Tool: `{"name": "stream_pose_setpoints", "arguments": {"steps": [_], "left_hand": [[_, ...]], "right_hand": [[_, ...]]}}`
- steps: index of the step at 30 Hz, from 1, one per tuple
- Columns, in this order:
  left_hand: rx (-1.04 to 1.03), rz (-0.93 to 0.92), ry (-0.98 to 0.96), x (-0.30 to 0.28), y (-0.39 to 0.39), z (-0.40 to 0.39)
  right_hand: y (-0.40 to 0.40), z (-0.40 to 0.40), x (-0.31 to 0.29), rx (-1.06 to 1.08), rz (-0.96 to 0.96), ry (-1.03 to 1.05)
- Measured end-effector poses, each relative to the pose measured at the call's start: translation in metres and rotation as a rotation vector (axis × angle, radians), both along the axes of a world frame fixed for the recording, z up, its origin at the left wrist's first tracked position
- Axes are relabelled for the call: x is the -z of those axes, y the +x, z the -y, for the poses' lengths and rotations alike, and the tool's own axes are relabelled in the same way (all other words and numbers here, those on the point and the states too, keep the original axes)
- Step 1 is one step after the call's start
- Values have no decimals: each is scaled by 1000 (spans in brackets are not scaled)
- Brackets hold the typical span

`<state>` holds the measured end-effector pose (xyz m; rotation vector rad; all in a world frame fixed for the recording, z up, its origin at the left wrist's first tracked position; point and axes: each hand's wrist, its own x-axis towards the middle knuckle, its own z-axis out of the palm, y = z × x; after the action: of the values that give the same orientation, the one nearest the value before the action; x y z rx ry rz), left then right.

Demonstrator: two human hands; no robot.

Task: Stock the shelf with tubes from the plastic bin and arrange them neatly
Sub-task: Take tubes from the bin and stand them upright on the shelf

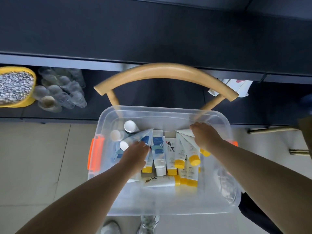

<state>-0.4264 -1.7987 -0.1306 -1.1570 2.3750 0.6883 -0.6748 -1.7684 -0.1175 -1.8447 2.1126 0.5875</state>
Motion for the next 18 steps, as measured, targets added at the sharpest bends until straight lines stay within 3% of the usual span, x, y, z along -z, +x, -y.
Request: {"name": "stream_pose_setpoints", "arguments": {"steps": [18], "left_hand": [[-5,-19,-10,4,2,4]], "right_hand": [[11,-2,-2,87,60,65]]}}
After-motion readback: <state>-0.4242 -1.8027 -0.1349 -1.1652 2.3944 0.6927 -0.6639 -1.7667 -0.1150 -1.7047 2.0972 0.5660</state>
